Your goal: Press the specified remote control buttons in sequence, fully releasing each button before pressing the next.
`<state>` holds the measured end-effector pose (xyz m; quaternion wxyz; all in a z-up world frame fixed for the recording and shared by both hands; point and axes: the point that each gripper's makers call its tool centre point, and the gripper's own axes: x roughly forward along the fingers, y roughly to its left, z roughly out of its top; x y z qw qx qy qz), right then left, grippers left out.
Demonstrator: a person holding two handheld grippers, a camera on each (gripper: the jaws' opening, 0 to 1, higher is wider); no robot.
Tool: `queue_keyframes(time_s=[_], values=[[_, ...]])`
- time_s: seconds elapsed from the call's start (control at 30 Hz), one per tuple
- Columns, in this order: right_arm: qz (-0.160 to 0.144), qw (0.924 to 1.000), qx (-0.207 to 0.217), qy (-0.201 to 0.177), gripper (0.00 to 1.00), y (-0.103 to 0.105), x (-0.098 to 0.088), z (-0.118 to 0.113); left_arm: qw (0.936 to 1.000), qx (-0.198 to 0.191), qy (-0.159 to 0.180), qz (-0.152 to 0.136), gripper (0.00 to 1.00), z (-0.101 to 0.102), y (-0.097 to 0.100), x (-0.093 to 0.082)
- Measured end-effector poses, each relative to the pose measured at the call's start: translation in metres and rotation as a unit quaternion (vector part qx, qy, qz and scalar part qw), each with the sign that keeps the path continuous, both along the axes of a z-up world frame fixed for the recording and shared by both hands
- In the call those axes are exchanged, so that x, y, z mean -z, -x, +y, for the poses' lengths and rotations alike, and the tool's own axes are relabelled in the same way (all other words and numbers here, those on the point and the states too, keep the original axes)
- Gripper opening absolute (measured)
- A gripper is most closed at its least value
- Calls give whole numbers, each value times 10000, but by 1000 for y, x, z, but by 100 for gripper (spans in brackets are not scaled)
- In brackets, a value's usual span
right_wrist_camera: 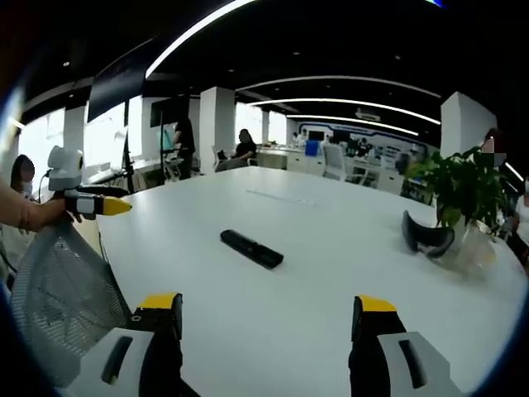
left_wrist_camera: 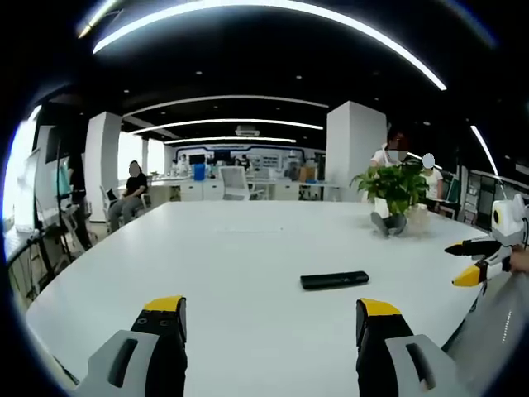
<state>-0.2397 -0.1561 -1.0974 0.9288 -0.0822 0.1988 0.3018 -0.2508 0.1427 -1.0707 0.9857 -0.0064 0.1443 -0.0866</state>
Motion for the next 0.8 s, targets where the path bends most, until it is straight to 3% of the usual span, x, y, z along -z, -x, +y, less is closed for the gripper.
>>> queue_keyframes(time_s=[0.37, 0.53, 0.67, 0.8], values=[[49, 9999, 26, 114, 83, 1, 3, -2, 9999, 67, -38, 76, 86, -3, 0, 2], [98, 9996, 226, 155, 82, -2, 5, -10, 9998, 117, -83, 171, 86, -4, 1, 6], [79, 9992, 361, 144, 81, -4, 4, -15, 9999, 122, -25, 66, 87, -5, 0, 2], [220, 9986, 274, 387, 80, -2, 13, -15, 9995, 181, -206, 183, 86, -5, 0, 8]])
